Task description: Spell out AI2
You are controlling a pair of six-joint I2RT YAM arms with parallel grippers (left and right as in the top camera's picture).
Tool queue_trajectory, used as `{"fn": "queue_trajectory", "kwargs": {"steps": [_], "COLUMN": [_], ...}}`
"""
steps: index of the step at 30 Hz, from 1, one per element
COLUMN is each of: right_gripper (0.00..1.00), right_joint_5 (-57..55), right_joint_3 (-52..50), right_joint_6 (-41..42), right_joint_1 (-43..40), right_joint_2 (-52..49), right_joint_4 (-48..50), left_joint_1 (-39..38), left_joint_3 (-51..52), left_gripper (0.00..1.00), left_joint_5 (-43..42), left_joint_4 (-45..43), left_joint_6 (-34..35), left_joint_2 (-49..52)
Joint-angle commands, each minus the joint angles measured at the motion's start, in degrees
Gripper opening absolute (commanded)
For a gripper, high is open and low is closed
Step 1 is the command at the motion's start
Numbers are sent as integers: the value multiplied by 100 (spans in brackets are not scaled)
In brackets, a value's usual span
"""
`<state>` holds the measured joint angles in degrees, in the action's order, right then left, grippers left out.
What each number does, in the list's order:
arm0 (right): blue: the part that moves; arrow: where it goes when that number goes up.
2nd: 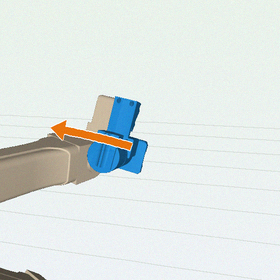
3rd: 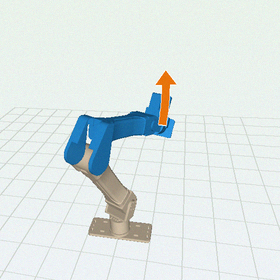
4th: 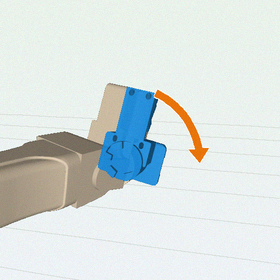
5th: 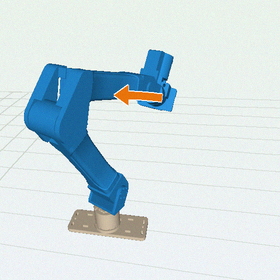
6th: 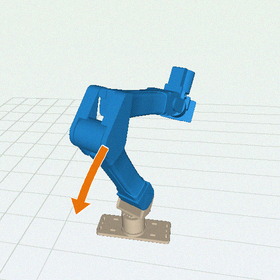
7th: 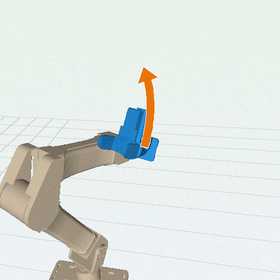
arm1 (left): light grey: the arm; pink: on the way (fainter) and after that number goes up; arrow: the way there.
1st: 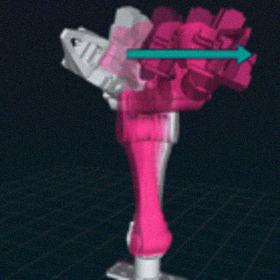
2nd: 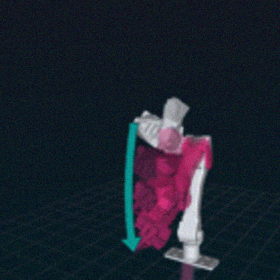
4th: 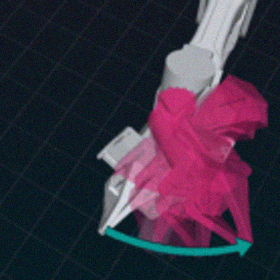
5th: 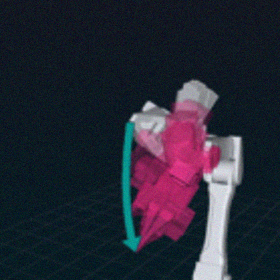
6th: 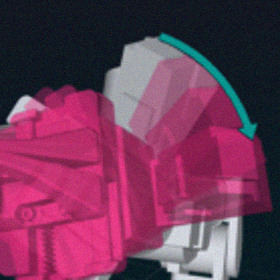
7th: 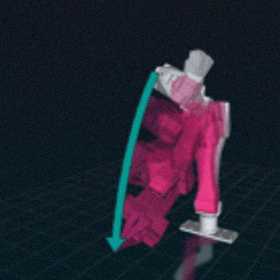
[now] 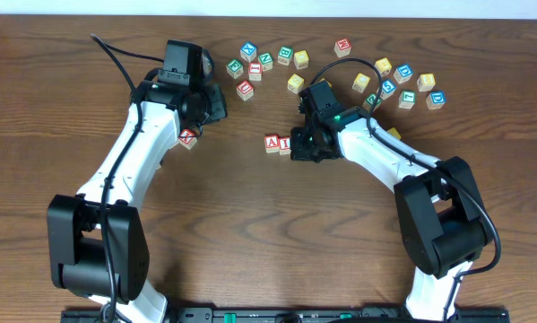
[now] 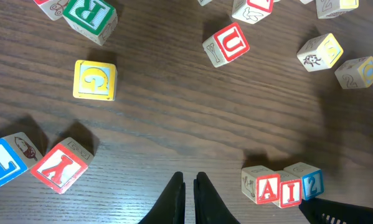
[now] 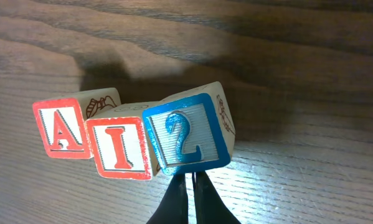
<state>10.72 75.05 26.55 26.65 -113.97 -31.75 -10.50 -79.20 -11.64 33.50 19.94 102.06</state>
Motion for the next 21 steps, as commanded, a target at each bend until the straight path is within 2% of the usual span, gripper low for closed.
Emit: {"fn": "queue_trajectory", "kwargs": {"steps": [1,21], "right_gripper": [1,1], "right_joint_5": [94,232], "right_joint_3": [-26,-26], "right_joint_6": [22,68], "right_joint_1": [98,249], "right_joint_2": [-50,-50], "right_joint_4": [24,-39], "left_joint_1": [20,20], "left_joint_3": [-17,-17], "left_gripper": [8,8], "left_joint_5": [55,55], "left_joint_4": [33,31], "left_joint_6": [76,76], "left_joint_2": [63,63]}}
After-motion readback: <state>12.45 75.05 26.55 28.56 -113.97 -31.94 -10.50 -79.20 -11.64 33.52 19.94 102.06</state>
